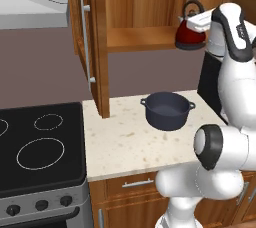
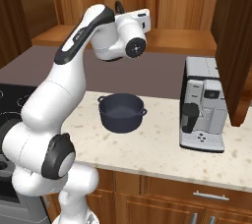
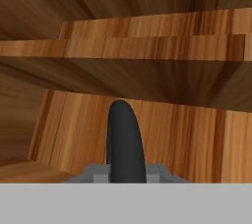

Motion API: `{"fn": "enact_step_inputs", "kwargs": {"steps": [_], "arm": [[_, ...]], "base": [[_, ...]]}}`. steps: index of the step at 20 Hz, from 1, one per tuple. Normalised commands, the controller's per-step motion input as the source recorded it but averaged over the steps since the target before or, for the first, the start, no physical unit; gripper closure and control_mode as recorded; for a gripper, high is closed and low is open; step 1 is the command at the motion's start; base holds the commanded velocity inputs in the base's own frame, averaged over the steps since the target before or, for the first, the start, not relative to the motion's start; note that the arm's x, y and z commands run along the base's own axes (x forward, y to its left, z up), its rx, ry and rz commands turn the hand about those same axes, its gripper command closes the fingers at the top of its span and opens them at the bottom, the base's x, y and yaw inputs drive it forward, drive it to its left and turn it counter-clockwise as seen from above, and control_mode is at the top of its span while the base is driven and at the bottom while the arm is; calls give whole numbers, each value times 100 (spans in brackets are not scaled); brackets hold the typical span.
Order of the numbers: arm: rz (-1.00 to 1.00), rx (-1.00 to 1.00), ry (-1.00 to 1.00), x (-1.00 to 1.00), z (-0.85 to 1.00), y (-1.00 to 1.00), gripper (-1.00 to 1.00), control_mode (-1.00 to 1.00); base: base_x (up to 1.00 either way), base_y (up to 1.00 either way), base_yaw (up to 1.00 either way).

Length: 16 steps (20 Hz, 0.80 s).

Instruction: Pick the kettle from the cabinet and place it on a stove burner. Then pick the pot from the counter and place it on another stove burner. Finally, turn both burners on.

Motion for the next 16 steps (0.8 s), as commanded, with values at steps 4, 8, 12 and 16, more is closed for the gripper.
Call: {"fn": "enact_step_inputs", "kwargs": {"steps": [4, 8, 12, 16], "arm": [[0, -1, 0, -50, 0, 4, 100, -100], [0, -1, -1, -56, 0, 4, 100, -100], [0, 0, -1, -59, 0, 5, 100, -100], [0, 0, -1, -62, -2, 10, 100, -100]], "base": [[0, 0, 0], [0, 0, 0], [0, 0, 0], [0, 0, 0]]}}
